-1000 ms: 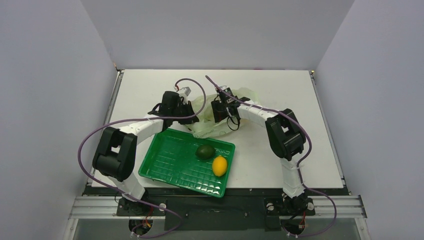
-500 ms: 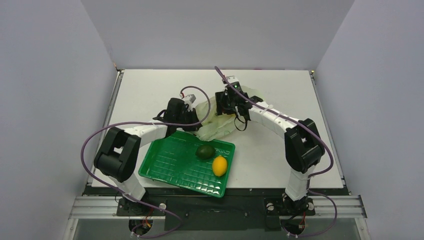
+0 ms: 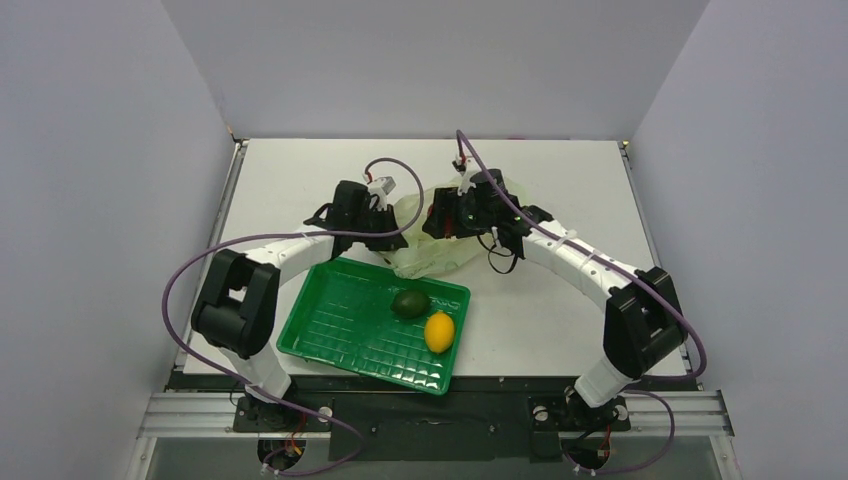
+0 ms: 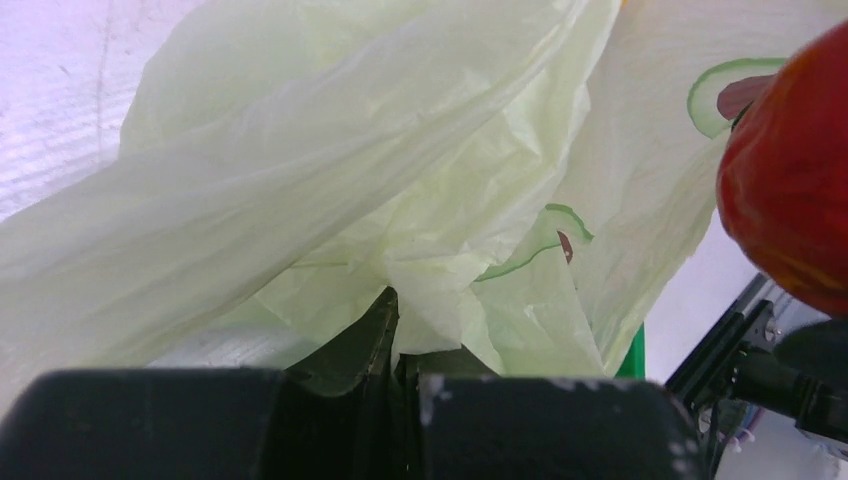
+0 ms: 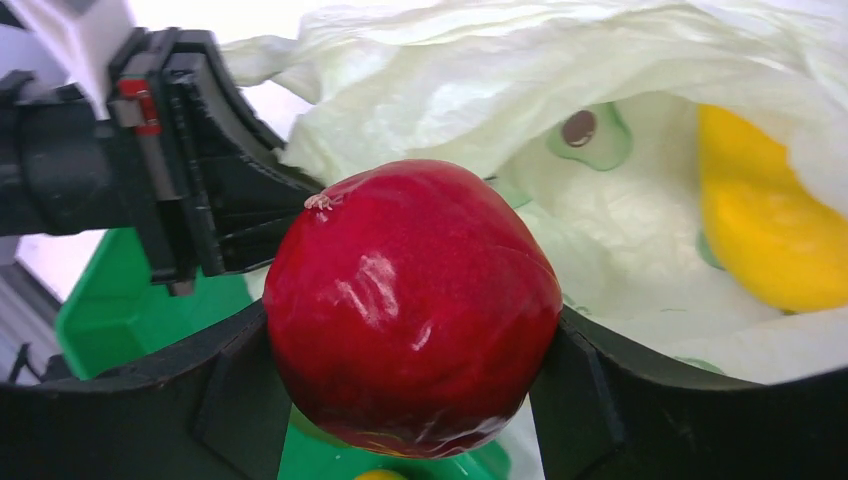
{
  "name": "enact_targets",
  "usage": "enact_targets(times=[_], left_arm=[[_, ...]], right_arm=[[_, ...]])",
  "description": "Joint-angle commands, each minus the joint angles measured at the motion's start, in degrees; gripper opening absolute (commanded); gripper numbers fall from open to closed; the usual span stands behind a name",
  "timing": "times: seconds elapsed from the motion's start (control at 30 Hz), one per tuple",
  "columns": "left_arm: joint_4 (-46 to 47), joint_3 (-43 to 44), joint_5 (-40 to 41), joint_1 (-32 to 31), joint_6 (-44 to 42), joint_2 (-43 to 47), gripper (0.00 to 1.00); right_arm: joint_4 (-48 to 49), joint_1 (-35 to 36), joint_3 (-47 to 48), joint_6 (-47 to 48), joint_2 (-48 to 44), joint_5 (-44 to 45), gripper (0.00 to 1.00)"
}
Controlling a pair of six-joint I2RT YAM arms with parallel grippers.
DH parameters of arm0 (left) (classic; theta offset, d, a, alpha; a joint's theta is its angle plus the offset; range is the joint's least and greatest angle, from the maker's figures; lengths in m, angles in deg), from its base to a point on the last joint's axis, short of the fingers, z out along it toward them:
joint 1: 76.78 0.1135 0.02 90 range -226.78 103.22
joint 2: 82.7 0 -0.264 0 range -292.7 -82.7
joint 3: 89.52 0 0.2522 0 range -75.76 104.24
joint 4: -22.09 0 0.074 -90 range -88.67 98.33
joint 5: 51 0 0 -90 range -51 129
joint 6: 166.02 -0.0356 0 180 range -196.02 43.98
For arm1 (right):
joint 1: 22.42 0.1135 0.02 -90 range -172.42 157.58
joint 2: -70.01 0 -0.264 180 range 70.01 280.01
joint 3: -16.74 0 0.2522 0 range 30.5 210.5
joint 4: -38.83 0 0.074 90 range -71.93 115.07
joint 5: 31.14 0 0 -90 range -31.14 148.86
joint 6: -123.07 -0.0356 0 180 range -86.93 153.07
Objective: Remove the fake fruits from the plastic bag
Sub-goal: Take out the fake fruit from the plastic bag, then place the fake fruit in the bin.
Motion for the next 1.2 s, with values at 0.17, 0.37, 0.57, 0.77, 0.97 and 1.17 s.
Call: enact_targets(times=[0.17,0.37,0.57,0.77,0.97,1.17], left_arm=[[-4.5,4.4,-9.7,1.4,2.7,-1.6,0.00],[-5.6,3.4,-8.8,1.4,-0.9,-1.8,0.00],[-9.2,4.8,-6.6,1.5,-3.4,-0.8,0.00],[-9.4,5.7,-8.0,1.5,-3.6,-1.4,0.00],[-9.8,5.6,-7.1,1.6,-4.2,-1.1,0.00],[-9.6,5.7,-7.1,1.5,-4.0,-1.3,0.00]], right_arm=[[3.0,4.0,-1.8,-2.9,-7.3,-3.4,0.00],[0.1,13.7,-9.4,-3.0,-14.5,3.4,0.00],[3.4,27.2,-19.2,-9.0,-21.1,14.5,0.00],[0.6,36.5,-18.2,-10.3,-13.6,22.3,0.07],[-8.4,42.3,-10.4,-8.3,-4.0,29.5,0.24],[-9.3,43.7,-8.1,-8.6,0.9,31.2,0.44]])
